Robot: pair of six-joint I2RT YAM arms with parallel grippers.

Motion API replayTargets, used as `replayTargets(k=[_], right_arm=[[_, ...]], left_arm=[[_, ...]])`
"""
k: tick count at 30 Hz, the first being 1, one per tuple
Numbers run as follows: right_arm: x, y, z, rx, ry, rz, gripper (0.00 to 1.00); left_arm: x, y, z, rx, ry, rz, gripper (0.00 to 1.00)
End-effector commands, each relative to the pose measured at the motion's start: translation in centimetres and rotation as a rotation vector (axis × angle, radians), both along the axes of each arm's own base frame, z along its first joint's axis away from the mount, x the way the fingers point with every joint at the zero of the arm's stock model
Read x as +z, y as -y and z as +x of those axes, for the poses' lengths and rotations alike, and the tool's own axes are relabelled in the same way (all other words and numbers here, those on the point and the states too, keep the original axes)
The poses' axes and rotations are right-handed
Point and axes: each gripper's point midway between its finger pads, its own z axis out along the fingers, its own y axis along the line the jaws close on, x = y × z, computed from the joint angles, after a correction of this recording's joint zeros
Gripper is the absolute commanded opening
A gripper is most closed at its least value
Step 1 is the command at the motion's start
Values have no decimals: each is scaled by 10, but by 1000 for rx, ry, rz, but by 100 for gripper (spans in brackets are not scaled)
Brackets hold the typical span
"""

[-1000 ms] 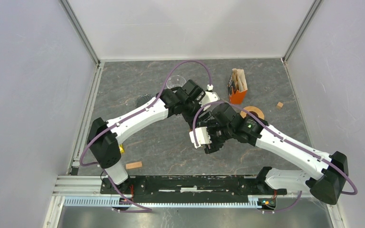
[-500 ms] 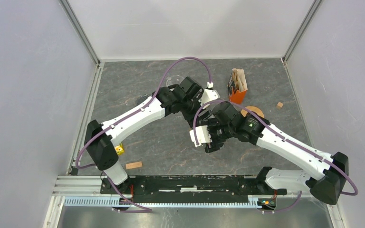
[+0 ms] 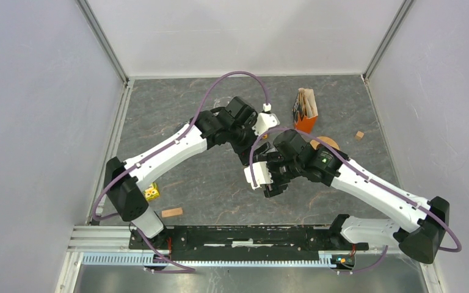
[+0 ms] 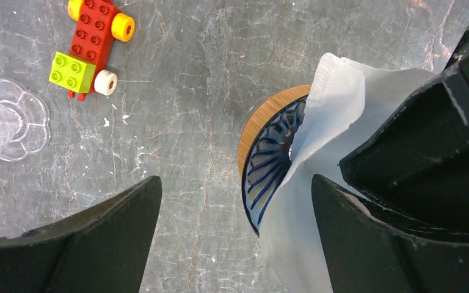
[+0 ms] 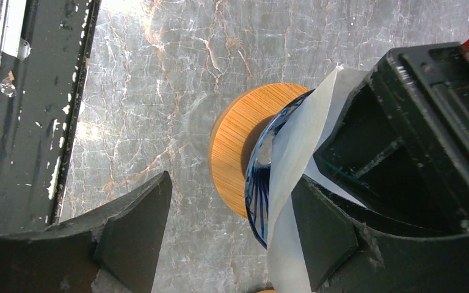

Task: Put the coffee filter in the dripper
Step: Place the coffee filter in the coffee dripper.

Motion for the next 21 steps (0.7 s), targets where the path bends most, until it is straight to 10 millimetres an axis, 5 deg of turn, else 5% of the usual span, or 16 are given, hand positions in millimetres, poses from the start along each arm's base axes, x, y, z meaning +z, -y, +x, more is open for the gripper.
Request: replayTargets(k=[1, 14, 21], right_arm=[[30, -8, 4, 3, 36, 83, 78], [55, -6, 9, 7, 48, 150, 81], [111, 1, 24, -31, 57, 287, 83]], left_arm=[[47, 2, -3, -51, 93, -90, 100], [72, -4, -1, -35, 124, -143, 100], [111, -17, 5, -4, 90, -294, 100]])
